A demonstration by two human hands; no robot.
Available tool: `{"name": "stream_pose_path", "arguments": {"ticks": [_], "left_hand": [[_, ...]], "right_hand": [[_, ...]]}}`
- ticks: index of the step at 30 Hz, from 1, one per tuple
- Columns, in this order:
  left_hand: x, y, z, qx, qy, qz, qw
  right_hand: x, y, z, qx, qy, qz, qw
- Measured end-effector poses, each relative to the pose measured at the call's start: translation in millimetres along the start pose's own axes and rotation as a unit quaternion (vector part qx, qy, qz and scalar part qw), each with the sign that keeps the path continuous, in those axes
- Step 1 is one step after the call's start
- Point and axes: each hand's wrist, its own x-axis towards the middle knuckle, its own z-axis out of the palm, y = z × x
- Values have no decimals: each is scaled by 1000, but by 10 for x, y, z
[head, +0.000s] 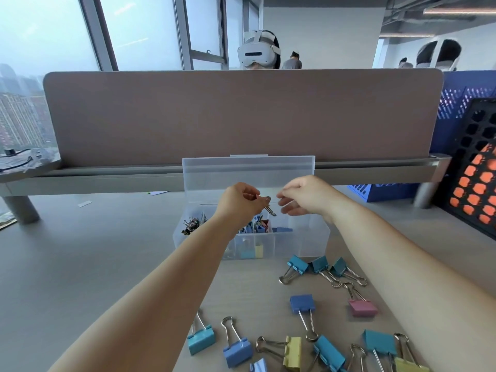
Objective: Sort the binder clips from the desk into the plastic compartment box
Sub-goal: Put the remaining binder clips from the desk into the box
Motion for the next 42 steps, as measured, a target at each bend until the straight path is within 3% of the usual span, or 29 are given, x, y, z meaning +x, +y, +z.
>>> {"name": "stream_pose_path", "arguments": {"ticks": [2, 5, 7, 10, 12, 15, 17, 22, 26, 29, 32, 36, 42], "left_hand": [[10, 3, 28, 39, 11, 4, 999], [42, 17, 62, 70, 15, 13, 997], [52, 31, 69, 44, 0, 16, 999], [52, 38, 62, -8, -31, 24, 999], [102, -11, 21, 103, -16, 62, 993], [161, -110, -45, 330, -27, 72, 941], [155, -159, -47, 388, -43, 70, 918], [115, -162, -4, 415, -45, 132, 899], [107, -143, -7, 443, -53, 155, 881], [107, -42, -94, 363, -24, 137, 921], [123, 52, -173, 306, -60, 103, 945], [117, 20, -120, 378, -121, 74, 915], [116, -55, -53, 473, -123, 61, 870]], "right_hand": [[6, -13, 9, -23, 12, -17, 1000], [5, -9, 3, 57, -39, -15, 997], [-13, 13, 12, 63, -68, -24, 995], [12, 83, 68, 6, -29, -46, 998], [43, 125, 105, -43, 21, -48, 998], [60, 153, 149, -115, 47, -21, 992], [35, 132, 180, -157, 38, -13, 987], [7, 71, 179, -207, 31, -65, 976], [16, 72, 165, -158, 25, -90, 983], [33, 57, 137, -99, 41, -106, 989], [61, 47, 114, -33, 47, -89, 994], [53, 54, 135, -37, 41, -93, 994], [12, 104, 194, -61, -1, -86, 994]]}}
